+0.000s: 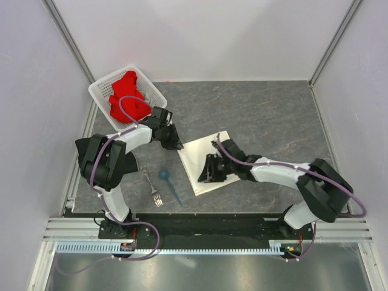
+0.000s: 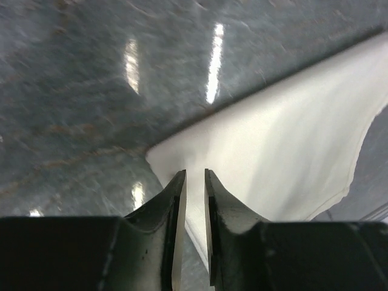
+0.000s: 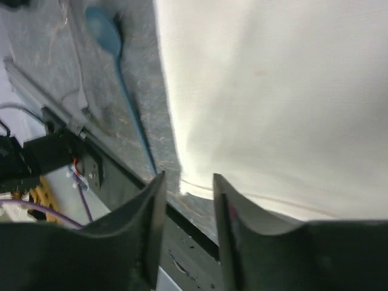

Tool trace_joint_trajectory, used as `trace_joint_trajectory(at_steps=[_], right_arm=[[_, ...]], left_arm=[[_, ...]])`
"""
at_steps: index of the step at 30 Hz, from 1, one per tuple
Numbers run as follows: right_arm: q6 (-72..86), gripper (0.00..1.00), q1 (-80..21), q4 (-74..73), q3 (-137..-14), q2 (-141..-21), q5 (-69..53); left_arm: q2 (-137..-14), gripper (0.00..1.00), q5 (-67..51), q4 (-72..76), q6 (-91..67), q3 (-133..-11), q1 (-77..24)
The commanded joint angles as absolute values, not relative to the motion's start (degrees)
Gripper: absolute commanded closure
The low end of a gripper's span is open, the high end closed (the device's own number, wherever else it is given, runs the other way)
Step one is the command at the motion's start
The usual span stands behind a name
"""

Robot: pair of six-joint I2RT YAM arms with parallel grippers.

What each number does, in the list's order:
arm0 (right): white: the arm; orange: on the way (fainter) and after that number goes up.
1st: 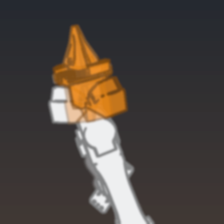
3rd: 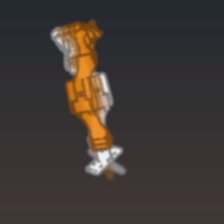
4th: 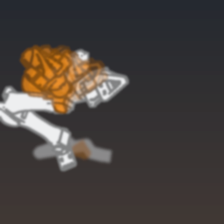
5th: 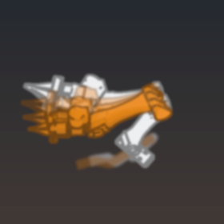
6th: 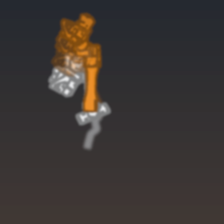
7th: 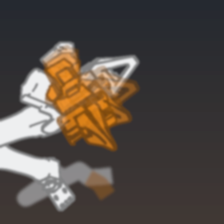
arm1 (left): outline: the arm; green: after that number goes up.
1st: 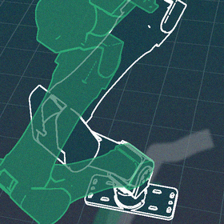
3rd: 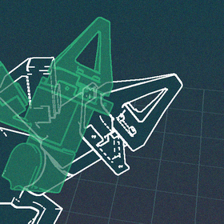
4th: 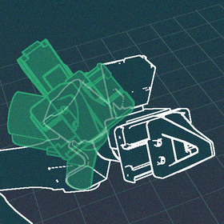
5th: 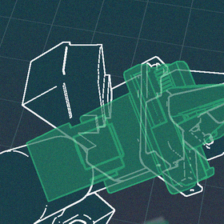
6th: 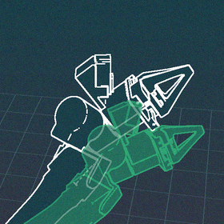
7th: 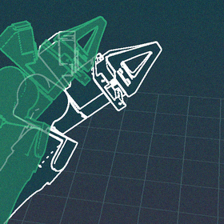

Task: Fold the napkin into a case and place the utensils inside
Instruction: Smooth out the square-folded napkin at the center of the board.

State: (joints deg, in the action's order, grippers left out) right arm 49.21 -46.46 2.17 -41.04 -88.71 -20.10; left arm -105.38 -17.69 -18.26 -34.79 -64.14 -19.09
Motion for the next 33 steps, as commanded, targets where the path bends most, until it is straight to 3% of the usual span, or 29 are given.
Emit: trace_joint_trajectory(at_steps=[1,6,8,12,33], right_arm=[[41.07,0.44,-39.56,-18.07,-45.26,-78.77,-6.46],[35.78,0.42,-30.33,-30.67,-46.15,-74.53,-0.88],[34.28,0.53,-28.04,-31.20,-44.92,-74.36,-0.53],[32.26,0.57,-26.98,-31.38,-44.39,-75.58,-0.35],[29.97,0.57,-26.81,-28.21,-42.63,-80.42,2.55]], left_arm=[[-95.37,0.72,-12.84,-21.62,-30.50,-64.96,-26.18],[-86.50,0.74,-9.23,-21.36,-33.74,-56.80,-36.54],[-85.17,0.75,-9.40,-20.40,-35.59,-54.50,-39.27],[-84.46,0.76,-9.40,-18.90,-38.23,-49.85,-44.98],[-83.93,0.78,-11.69,-13.98,-42.89,-41.31,-48.87]])
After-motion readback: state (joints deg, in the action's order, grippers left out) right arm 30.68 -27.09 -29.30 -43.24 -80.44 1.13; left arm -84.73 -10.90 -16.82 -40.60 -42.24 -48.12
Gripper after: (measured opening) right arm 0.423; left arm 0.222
